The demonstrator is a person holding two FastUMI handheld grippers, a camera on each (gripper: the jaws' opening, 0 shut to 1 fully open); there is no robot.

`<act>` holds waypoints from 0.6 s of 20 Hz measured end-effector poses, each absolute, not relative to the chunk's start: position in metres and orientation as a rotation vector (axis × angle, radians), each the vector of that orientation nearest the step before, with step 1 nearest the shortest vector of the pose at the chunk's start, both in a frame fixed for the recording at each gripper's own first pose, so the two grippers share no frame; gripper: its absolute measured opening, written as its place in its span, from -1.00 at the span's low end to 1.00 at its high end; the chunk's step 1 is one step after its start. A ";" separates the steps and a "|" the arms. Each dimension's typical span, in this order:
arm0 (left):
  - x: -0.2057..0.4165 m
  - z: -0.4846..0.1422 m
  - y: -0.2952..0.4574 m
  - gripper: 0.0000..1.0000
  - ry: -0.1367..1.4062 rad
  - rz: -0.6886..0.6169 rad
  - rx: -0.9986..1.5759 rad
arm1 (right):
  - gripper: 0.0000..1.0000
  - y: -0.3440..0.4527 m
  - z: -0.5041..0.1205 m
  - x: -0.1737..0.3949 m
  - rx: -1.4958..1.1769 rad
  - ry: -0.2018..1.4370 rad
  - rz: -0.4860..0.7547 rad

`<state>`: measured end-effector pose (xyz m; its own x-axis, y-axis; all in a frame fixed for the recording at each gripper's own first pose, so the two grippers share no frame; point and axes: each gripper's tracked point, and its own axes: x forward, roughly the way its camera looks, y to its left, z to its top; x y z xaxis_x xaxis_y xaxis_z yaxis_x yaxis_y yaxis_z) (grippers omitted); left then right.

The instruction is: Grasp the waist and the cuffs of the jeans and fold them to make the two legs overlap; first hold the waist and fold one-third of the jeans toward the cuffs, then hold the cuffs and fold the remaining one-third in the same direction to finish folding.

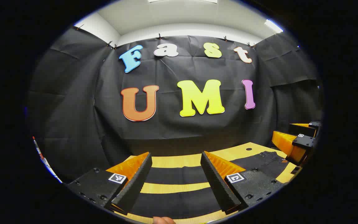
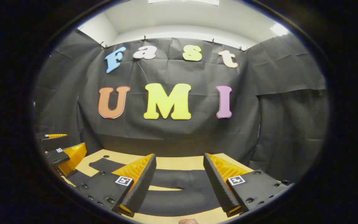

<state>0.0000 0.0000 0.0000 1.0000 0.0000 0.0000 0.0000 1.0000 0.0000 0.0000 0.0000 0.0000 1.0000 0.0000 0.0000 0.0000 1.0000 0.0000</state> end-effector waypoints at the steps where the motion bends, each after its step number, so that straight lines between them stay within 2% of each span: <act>1: -0.001 0.002 -0.002 1.00 -0.008 -0.004 0.004 | 0.84 0.001 -0.002 0.000 0.004 0.005 0.003; 5: -0.002 0.004 0.001 1.00 -0.010 -0.004 0.011 | 0.84 0.006 0.000 0.001 -0.001 0.003 0.013; 6: -0.003 0.005 0.001 0.87 -0.017 0.000 0.015 | 0.84 0.008 0.001 0.001 -0.005 -0.002 0.018; 7: -0.004 0.006 0.001 0.87 -0.021 0.001 0.022 | 0.84 0.009 0.002 -0.001 -0.012 -0.006 0.022; 8: -0.004 0.007 0.002 1.00 -0.024 0.000 0.023 | 0.86 0.011 0.002 -0.002 -0.014 -0.004 0.025; 12: -0.005 0.010 0.003 1.00 -0.028 0.010 0.029 | 0.86 0.015 0.002 -0.009 -0.027 -0.004 0.034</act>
<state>-0.0048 0.0032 0.0097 0.9995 0.0098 0.0285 -0.0107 0.9995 0.0290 -0.0085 0.0151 0.0016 0.9994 0.0341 0.0037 -0.0340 0.9991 -0.0272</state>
